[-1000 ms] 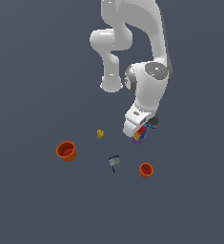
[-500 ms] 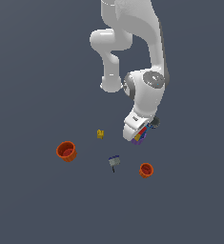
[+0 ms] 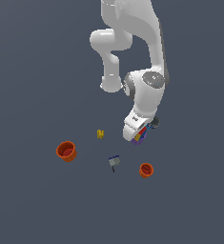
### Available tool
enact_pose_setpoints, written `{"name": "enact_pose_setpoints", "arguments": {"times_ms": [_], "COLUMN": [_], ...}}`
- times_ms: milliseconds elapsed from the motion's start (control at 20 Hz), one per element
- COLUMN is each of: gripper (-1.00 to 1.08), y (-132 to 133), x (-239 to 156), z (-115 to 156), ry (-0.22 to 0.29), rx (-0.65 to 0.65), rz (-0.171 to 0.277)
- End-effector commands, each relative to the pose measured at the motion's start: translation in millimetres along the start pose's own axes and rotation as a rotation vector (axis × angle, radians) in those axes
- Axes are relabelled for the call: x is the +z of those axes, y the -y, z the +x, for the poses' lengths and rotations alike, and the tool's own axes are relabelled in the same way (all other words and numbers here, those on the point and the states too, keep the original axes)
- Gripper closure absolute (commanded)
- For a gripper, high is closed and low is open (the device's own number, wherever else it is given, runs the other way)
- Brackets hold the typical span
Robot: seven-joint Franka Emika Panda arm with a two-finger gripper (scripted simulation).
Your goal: Pick up a designated object from a clutter of objects.
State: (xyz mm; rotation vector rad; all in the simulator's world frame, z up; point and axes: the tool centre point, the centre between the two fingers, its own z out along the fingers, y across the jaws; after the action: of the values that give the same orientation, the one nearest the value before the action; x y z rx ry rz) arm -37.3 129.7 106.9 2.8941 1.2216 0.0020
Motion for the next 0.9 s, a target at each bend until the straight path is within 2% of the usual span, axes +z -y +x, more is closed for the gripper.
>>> {"name": "enact_pose_setpoints", "arguments": {"times_ms": [0,400,850], "gripper": [1.08,1.08,1.08], "y": [0,-15,-61], "x": [0,-19,-74], "z": [0,-1,-3], "ry": [0.000,-0.001,-0.001], "rx": [-0.001,-0.001,-0.002], "rz": [0.000,0.001,0.002]}}
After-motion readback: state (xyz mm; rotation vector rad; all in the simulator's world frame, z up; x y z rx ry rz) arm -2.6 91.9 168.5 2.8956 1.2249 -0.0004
